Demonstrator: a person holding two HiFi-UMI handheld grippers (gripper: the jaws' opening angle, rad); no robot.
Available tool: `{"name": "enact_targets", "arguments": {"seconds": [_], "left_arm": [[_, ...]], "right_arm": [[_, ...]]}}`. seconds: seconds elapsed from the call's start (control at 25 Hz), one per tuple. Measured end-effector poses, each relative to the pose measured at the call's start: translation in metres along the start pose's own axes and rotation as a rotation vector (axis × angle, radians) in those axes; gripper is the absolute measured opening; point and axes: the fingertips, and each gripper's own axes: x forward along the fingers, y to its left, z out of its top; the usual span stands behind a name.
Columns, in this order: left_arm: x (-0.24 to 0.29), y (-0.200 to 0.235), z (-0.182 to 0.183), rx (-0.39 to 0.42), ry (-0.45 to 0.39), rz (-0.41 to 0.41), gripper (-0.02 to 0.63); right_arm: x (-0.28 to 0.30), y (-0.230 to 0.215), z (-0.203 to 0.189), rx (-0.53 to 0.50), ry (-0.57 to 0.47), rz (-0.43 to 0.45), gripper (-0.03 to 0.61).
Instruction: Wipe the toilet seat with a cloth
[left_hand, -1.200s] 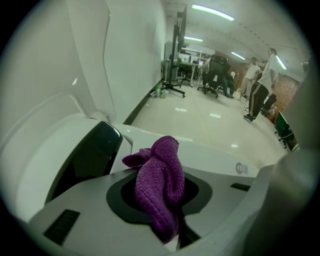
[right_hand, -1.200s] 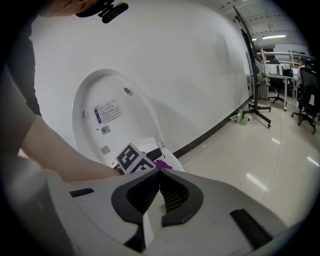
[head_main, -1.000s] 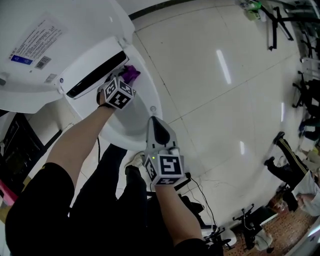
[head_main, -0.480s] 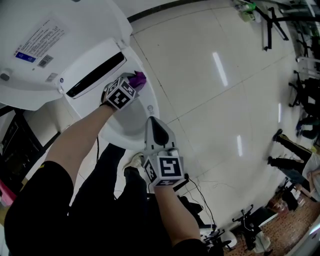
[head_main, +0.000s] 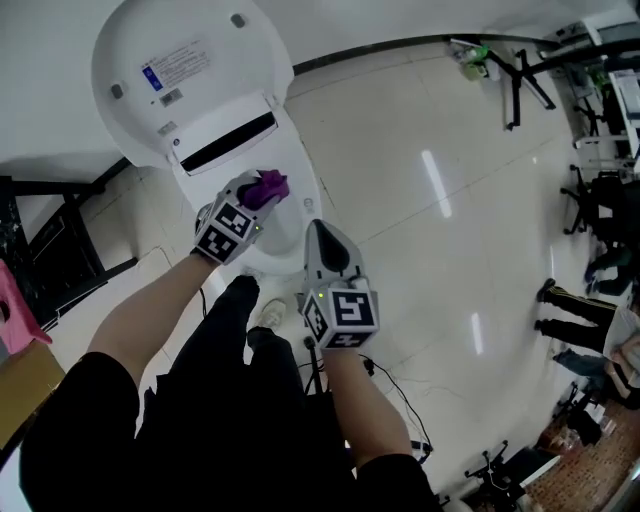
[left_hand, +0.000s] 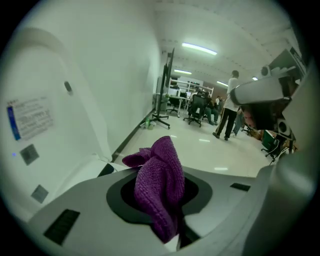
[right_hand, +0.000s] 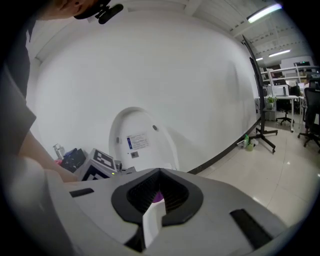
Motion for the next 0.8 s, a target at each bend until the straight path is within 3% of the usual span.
{"name": "enact_targets", "arguments": {"seconds": [0.12,0.36,0.56,0.8], "left_arm": [[-0.076,-0.041,0.014,0.028,-0.051,0.079,0.094],[-0.202,-0.145,0.029,0.058,-0.124,0.157,0.094],[-0.267,-0.181,0.047,0.083,-0.199,0.194,0.094],[-0.323,-0.201,0.053,0.094,-0.274,0.186,0.094]], "right_arm": [[-0.053,0.031,0.018,-0.048,-0.045,0.046,0.017],[-0.173,0.086,0.031,-0.137,-0.07,0.111,0.017],[-0.215,0.117,0.042,-0.185,-0.111,0.145,0.017],[-0.24,0.15,0.048,-0.216,-0.151,0.152,0.015]]}}
